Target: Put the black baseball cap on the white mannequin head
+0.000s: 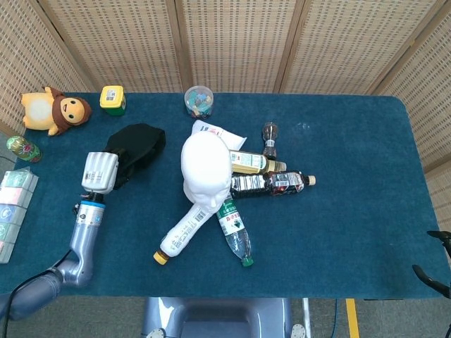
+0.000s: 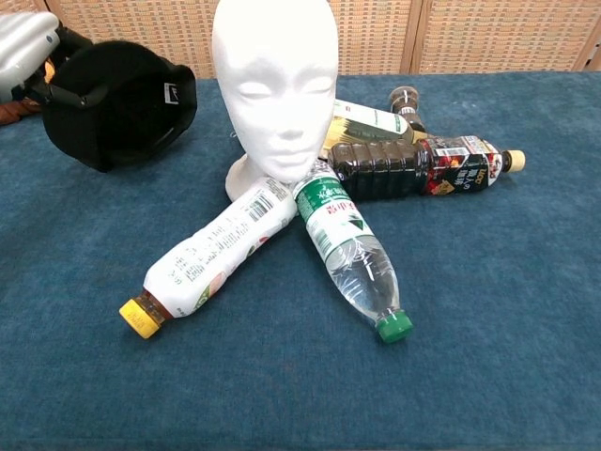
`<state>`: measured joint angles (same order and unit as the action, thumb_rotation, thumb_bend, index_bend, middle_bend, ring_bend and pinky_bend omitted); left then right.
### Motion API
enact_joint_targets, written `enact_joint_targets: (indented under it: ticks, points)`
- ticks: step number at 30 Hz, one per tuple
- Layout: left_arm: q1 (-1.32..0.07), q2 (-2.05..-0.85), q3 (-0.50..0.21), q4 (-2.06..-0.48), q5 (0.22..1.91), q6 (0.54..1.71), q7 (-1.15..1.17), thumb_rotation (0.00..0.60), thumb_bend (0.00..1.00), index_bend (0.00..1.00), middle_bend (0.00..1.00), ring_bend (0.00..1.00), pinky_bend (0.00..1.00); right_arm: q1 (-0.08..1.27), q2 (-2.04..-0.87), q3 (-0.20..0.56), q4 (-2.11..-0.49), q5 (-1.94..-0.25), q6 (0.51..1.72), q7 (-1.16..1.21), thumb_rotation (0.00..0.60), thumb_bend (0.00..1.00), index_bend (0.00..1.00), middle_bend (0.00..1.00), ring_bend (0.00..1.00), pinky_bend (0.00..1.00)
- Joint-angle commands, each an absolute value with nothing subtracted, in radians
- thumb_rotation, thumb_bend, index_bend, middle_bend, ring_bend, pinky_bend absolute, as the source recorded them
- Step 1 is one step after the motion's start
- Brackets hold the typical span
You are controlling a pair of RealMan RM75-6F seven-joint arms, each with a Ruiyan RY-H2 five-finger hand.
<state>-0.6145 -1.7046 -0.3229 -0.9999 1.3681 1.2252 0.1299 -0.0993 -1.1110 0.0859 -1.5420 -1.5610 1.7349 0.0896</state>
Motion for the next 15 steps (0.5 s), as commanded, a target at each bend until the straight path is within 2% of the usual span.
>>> enact_joint_targets:
  ticks: [1,7,15]
  points:
    - [-0.623,-1.654,-0.331,-1.052,1.41,1.288,0.131,0.6,0.56,0.81,0.62,0.56,0.84,-0.1,-1.113,0.086,-1.537,-1.562,1.738,0.098,0.6,0.11,0.3,0.35,0.41,0.43]
    - [-0.646,-1.549,-0.351,-1.183,1.468,1.357,0.191,0.6,0.55,0.81,0.62,0.56,0.84,-0.102,-1.117,0.087,-1.525,-1.564,1.743,0.116,0.6,0.11,0.3,0.35,0.41,0.43]
    - [-0.712,-1.449,-0.377,-1.304,1.545,1.38,0.278,0.6,0.53,0.81,0.63,0.56,0.84,-0.102,-1.122,0.088,-1.513,-1.563,1.741,0.127,0.6,0.11,0.3,0.35,0.41,0.43]
